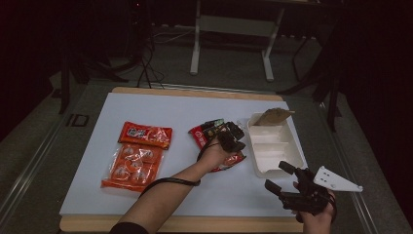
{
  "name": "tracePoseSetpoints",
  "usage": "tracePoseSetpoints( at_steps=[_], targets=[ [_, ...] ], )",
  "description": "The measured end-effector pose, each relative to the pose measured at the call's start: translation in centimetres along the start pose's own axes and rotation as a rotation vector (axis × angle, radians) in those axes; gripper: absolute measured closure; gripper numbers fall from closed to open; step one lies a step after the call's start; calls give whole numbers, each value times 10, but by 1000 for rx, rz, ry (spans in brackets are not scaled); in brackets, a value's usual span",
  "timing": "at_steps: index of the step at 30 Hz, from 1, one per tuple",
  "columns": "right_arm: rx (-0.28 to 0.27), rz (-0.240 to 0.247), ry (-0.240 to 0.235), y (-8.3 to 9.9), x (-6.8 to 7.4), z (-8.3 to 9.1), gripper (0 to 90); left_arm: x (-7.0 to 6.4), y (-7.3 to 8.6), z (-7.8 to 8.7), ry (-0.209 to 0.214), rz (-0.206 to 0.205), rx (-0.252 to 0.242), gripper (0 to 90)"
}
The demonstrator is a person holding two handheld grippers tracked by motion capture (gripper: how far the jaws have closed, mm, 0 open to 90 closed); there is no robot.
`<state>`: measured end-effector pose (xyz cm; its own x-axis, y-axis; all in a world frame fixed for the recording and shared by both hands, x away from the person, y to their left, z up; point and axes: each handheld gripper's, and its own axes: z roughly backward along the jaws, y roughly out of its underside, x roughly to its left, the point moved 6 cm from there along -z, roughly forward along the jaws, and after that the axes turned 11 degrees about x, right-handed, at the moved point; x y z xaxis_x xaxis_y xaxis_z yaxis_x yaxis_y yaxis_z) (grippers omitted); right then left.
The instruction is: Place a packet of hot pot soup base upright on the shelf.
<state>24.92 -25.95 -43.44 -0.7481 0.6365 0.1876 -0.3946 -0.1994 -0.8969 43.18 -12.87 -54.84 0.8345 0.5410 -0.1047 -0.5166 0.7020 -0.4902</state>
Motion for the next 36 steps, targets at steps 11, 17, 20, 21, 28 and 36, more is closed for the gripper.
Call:
tracePoseSetpoints(
  at_steps=[11, 17, 20, 21, 28, 36],
  targets=[
    [6, -6, -5, 1, -1, -1, 144, -4, 0, -9, -16, -21, 40, 900],
    [6, -8, -5, 2, -2, -2, 144, -9, 7, -7, -19, -11, 53, 900],
    [5, -11, -6, 2, -2, -1, 144, -12, 12, -4, -19, -6, 57, 900],
    [6, -7, -6, 2, -1, -2, 144, -13, 13, -3, -16, 0, 54, 900],
    [11, -9, -9, 2, -1, -3, 144, -17, 29, 6, -1, 2, 44, 900],
    [15, -13, -14, 2, 0, -5, 144, -4, 47, 20, 22, 59, 7, 900]
  ],
)
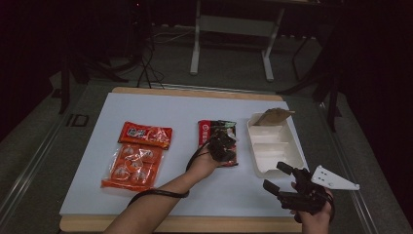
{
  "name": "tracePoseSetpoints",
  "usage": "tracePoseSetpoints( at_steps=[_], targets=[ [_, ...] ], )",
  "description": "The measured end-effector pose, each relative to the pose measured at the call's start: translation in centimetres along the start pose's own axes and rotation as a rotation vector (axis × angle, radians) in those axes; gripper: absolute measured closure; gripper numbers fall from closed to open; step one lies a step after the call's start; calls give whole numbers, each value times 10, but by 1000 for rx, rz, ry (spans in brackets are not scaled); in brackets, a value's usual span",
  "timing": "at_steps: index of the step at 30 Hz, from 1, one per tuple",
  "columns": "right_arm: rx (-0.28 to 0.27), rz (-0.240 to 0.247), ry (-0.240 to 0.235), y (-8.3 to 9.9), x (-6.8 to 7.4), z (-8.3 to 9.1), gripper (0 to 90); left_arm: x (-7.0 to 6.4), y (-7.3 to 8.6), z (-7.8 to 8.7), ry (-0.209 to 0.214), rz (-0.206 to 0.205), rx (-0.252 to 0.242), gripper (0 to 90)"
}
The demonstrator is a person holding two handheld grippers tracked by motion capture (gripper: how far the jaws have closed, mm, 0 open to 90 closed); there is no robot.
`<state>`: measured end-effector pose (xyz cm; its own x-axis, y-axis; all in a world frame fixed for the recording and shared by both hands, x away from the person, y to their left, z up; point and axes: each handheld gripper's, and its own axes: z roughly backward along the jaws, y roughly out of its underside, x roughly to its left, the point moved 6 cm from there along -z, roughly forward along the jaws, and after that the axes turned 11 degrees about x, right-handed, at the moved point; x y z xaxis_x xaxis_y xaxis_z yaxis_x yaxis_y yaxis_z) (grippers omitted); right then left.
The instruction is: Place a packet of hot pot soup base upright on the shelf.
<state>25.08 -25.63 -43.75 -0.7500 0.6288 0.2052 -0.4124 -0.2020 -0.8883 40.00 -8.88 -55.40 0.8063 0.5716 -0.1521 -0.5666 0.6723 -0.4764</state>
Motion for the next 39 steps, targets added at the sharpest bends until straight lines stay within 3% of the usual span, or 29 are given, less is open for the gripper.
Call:
tracePoseSetpoints(
  at_steps=[6, 14, 17, 27, 34, 35, 39],
  targets=[
    [11, 2, -2, 1, 1, -3, 144, 8, 10, 12, -2, 4, -36, 900],
    [29, 17, 3, 2, 3, -7, 144, 33, 16, 39, -18, 73, -123, 900],
    [28, 20, 3, 2, 4, -7, 144, 47, 16, 52, -21, 119, -165, 897],
    [36, 51, 12, 2, 5, -12, 149, 80, 21, 67, -55, 213, -220, 659],
    [50, 58, 17, 3, 6, -14, 148, 103, 19, 61, -73, 276, -228, 538],
    [53, 61, 18, 4, 7, -14, 148, 106, 18, 59, -80, 288, -232, 485],
    [57, 62, 20, 4, 7, -14, 148, 116, 17, 53, -90, 303, -209, 414]
  ],
)
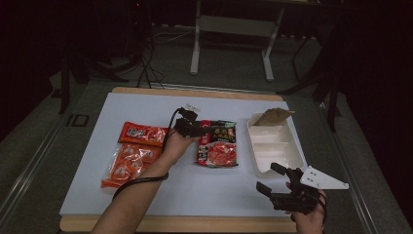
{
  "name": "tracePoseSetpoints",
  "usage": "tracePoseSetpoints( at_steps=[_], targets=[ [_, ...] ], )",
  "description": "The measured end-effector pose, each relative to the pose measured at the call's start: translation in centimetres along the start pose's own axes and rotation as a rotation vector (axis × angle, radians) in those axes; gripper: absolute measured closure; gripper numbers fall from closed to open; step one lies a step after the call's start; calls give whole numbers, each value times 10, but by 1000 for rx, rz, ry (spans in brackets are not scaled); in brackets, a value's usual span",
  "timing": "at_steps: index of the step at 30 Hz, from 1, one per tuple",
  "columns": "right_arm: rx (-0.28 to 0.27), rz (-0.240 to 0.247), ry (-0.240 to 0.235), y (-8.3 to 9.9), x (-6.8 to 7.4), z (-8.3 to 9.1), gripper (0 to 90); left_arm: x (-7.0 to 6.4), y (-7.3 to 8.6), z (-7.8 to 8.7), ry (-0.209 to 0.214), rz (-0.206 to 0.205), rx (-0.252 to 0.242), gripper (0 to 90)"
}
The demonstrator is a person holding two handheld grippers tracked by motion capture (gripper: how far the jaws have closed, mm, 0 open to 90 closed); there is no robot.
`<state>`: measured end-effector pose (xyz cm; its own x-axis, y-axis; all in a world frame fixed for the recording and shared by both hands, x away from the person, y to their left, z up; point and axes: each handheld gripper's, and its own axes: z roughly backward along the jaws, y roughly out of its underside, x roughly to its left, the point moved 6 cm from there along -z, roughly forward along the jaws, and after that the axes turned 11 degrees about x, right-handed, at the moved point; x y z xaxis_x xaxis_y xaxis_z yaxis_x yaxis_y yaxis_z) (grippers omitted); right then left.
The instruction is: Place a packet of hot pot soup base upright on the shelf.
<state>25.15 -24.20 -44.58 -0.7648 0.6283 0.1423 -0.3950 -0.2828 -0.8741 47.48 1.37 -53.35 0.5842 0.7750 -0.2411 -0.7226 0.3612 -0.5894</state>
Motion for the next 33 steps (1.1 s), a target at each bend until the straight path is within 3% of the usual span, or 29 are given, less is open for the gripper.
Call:
tracePoseSetpoints(
  at_steps=[4, 7, 8, 13, 16, 20, 25, 26, 31, 33],
  targets=[
    [7, 2, -2, 1, 0, -1, 148, 12, 2, -16, 2, 39, 43, 400],
    [8, 2, -4, 1, 0, -1, 148, 13, 3, -18, -4, 42, 46, 400],
    [8, 1, -5, 2, 0, -1, 148, 15, 4, -26, -20, 30, 69, 419],
    [8, 1, -6, 2, 0, -1, 148, 17, 4, -31, -24, 52, 77, 422],
    [10, 4, -7, 2, 1, -1, 148, 18, 6, -44, -46, 41, 118, 422],
    [13, 5, -8, 2, 1, -1, 148, 15, 6, -47, -9, 63, 126, 487],
    [18, 8, -10, 2, 1, -3, 148, 12, 5, -49, -46, 46, 156, 507],
    [17, 16, -10, 1, 2, -2, 148, 9, 1, -51, -88, 46, 205, 523],
    [19, 14, -11, 1, 2, -3, 148, 3, -3, -52, -135, 76, 251, 588],
    [23, 18, -12, 2, 3, -4, 148, 1, -3, -52, -136, 96, 258, 665]
  ],
)
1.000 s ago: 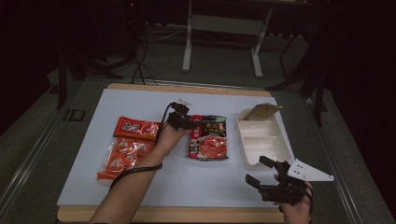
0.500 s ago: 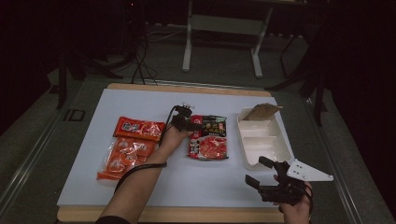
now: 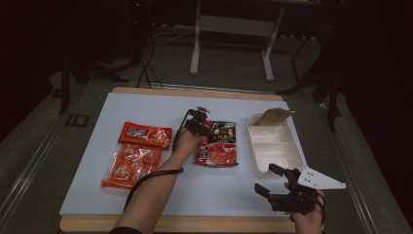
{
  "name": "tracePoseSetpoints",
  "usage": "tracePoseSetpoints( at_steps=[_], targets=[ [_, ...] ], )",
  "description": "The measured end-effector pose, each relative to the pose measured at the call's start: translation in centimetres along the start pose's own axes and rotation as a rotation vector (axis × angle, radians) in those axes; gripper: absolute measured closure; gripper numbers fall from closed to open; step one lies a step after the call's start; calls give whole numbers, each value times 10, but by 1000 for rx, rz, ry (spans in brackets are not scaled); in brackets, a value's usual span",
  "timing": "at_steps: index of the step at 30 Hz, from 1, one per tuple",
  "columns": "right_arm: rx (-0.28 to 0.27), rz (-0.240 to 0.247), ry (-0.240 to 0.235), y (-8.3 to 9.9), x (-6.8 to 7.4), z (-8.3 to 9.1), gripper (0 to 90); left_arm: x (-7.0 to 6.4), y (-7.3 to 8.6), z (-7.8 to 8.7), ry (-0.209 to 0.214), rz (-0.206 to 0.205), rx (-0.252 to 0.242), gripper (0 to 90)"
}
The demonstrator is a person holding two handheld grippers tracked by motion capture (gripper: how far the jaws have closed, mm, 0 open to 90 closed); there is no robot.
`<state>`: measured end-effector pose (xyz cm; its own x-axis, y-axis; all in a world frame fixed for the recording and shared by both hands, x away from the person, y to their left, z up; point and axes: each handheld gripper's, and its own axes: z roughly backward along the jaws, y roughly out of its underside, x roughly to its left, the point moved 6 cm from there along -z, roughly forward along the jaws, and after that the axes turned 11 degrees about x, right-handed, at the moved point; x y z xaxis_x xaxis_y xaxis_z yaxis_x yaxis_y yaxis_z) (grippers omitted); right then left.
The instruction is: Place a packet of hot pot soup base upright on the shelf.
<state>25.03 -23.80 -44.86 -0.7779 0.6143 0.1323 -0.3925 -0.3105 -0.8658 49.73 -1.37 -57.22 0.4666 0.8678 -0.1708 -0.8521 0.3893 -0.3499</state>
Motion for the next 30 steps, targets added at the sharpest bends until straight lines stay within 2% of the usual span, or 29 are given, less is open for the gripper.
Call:
tracePoseSetpoints(
  at_steps=[2, 3, 4, 8, 12, 13, 16, 17, 19, 24, 29, 30],
  targets=[
    [1, 0, -4, 0, 0, -1, 148, 3, 1, 1, 7, 36, -12, 682],
    [1, -5, -7, 0, 0, -1, 148, 5, 1, 1, 23, 45, -15, 766],
    [1, -5, -7, 0, 0, -1, 148, 6, 2, 1, 37, 58, -21, 781],
    [5, -8, -7, 1, -1, -1, 148, 5, 2, 3, 22, 44, -43, 807],
    [6, -7, -8, 1, -1, -2, 148, 6, 2, 8, 48, 54, -72, 840],
    [5, -7, -9, 1, -1, -2, 148, 5, 2, 10, 62, 52, -92, 856],
    [0, -7, -8, 1, -1, -1, 148, 3, 3, 16, 62, 24, -124, 866],
    [0, -8, -6, 1, -2, 0, 148, 2, 4, 18, 55, 21, -129, 867],
    [-2, -9, -6, 1, -2, 0, 148, 1, 4, 23, 75, 19, -163, 874],
    [-7, 2, -6, -1, 0, -1, 148, -4, 6, 34, 76, 2, -216, 881],
    [-12, 4, -7, -1, 0, -1, 148, -5, 8, 40, 88, 1, -240, 886],
    [-13, 7, -4, -1, 0, -1, 148, -8, 10, 47, 95, -8, -268, 887]
  ],
)
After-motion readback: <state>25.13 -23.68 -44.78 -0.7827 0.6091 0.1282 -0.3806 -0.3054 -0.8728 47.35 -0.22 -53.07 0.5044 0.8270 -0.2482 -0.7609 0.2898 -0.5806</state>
